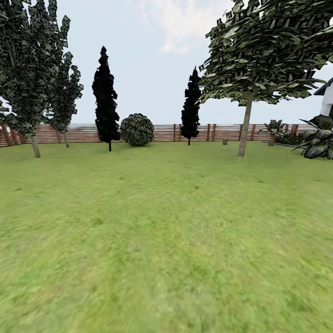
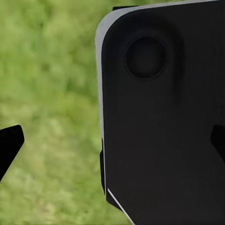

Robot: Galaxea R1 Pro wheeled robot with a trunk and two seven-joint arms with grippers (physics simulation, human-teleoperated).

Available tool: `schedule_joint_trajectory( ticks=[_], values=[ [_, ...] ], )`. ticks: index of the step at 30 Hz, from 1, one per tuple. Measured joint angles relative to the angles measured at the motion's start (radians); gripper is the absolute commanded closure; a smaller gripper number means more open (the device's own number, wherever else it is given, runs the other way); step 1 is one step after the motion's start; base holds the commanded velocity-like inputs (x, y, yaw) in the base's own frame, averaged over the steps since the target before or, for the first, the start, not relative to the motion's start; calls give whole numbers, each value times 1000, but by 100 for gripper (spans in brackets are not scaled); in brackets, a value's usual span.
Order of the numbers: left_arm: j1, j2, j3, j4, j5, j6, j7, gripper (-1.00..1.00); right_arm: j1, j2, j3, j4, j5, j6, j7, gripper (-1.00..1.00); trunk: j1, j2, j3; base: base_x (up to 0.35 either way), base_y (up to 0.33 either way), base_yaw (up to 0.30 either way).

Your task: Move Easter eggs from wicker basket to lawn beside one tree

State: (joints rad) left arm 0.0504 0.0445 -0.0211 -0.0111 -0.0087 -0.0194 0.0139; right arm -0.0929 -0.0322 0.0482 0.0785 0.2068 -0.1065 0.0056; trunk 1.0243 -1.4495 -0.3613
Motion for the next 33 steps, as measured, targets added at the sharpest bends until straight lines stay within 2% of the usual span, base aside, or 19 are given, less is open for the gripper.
schedule_joint_trajectory(
  ticks=[12,23,33],
  values=[
    [0,-1,0,1,0,-1,-1,-100,0,1,0,0,0,2,2,-100,0,0,0,86,0,0],
    [0,0,0,0,-1,-1,-1,-100,1,0,-1,0,0,-2,1,-100,0,0,0,321,0,-12],
    [0,1,0,-7,-1,-2,-1,-100,1,0,-1,0,-4,-4,3,-100,0,0,0,335,0,-226]
  ],
)
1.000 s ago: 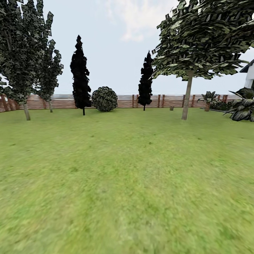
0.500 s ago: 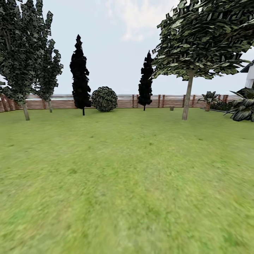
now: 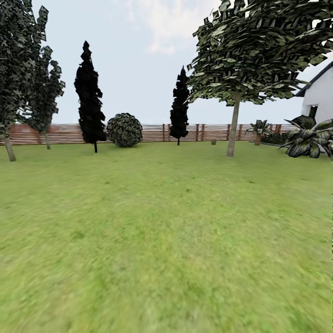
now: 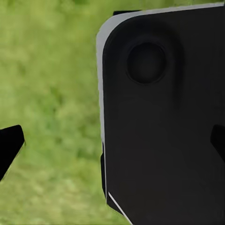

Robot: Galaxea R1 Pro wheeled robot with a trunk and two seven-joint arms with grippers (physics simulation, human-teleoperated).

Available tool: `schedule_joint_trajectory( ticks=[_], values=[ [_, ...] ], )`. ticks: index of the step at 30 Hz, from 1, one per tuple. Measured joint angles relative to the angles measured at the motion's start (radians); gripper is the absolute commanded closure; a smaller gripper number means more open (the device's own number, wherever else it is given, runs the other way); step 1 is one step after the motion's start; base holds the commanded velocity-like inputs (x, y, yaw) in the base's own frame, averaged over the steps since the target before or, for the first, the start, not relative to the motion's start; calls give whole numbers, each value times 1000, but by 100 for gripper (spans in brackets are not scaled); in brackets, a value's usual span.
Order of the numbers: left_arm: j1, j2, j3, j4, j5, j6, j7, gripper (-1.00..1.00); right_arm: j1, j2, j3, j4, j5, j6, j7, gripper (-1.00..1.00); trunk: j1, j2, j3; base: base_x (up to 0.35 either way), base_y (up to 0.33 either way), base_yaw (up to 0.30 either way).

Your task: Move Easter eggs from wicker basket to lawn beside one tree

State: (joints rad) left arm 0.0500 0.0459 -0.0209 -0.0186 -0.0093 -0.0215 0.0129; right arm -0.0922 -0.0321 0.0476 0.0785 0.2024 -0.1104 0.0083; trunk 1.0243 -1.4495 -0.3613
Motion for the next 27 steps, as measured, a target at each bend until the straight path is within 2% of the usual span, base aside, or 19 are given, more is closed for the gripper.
schedule_joint_trajectory(
  ticks=[27],
  values=[
    [0,0,0,-3,1,0,0,-100,-1,-1,-1,0,3,4,-1,-100,0,0,0,335,0,-7]
  ],
)
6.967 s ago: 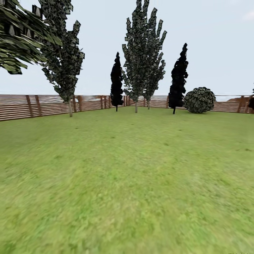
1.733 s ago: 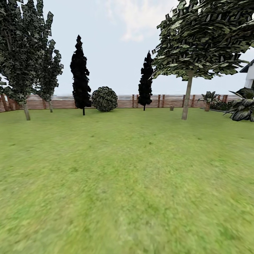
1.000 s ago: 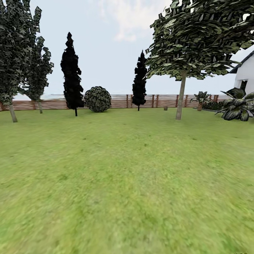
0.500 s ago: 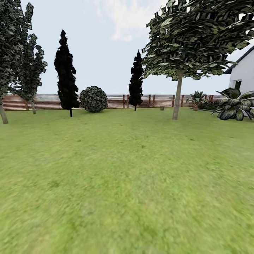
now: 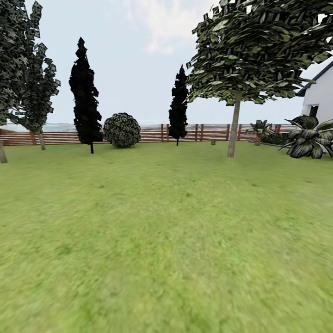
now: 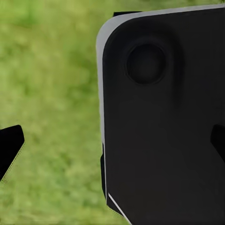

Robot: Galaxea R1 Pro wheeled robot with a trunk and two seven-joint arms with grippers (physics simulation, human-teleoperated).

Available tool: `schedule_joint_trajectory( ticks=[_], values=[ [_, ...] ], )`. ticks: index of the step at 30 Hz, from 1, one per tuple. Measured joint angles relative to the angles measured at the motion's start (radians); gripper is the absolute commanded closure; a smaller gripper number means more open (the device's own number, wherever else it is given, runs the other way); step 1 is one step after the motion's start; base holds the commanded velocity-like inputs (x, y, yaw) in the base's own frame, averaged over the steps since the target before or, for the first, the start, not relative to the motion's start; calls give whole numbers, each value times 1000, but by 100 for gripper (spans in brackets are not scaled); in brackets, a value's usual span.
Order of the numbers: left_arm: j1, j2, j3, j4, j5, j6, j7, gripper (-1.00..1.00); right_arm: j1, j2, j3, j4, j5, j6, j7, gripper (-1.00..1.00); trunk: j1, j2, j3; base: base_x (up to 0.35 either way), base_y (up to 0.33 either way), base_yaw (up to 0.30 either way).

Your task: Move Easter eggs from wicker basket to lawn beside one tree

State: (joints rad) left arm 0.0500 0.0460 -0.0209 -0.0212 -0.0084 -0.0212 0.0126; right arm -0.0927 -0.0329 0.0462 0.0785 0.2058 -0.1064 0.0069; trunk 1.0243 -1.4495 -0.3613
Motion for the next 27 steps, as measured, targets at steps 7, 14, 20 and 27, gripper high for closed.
schedule_joint_trajectory(
  ticks=[7,14,20,27],
  values=[
    [0,0,0,0,0,0,0,-100,0,0,0,0,0,0,0,-100,0,0,0,335,0,0],
    [0,0,0,0,0,0,0,-100,0,-1,0,0,0,0,0,-100,0,0,0,335,0,0],
    [0,-1,0,0,-1,1,0,-100,0,-1,0,0,0,0,0,-100,0,0,0,335,0,0],
    [0,0,0,0,-1,1,1,-100,0,-1,0,0,0,0,0,-100,0,0,0,335,0,0]
  ],
)
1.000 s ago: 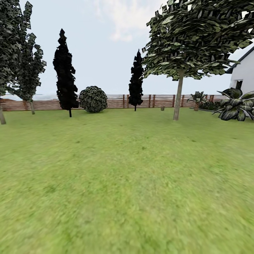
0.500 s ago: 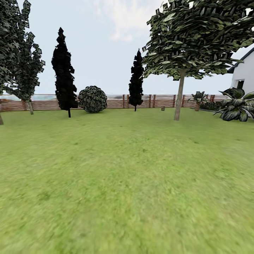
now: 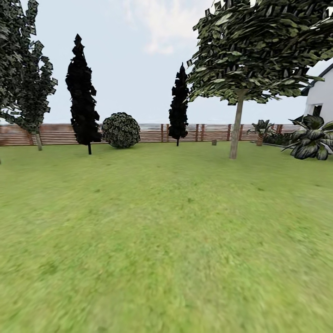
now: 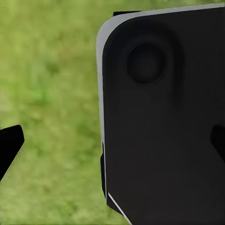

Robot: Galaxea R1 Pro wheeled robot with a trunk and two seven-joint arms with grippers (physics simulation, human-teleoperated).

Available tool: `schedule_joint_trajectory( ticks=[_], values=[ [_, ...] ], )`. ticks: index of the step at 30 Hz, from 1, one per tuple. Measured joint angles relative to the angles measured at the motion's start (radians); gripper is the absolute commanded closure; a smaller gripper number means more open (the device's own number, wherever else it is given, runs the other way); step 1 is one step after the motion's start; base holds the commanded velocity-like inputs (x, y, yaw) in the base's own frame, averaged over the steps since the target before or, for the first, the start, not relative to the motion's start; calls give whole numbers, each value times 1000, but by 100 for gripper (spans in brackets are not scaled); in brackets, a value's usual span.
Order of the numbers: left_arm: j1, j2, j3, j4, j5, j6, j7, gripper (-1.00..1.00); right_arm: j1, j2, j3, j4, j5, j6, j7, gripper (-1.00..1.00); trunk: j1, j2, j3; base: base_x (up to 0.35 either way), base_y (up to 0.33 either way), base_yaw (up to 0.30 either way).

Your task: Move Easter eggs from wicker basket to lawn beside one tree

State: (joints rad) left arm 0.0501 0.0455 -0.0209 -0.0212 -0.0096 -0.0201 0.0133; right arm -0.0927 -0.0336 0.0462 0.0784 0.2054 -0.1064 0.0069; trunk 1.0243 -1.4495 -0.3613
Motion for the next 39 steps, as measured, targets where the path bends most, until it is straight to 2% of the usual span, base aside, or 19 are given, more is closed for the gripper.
schedule_joint_trajectory(
  ticks=[10,19,39],
  values=[
    [0,0,0,0,1,0,0,-100,0,0,1,0,0,-3,0,-100,0,0,0,335,0,-8],
    [0,0,0,0,1,-1,0,-100,0,0,0,0,-2,-3,1,-100,0,0,0,335,0,-204],
    [0,0,0,0,1,0,0,-100,1,0,1,0,1,-2,0,-100,0,0,0,335,0,-8]
  ],
)
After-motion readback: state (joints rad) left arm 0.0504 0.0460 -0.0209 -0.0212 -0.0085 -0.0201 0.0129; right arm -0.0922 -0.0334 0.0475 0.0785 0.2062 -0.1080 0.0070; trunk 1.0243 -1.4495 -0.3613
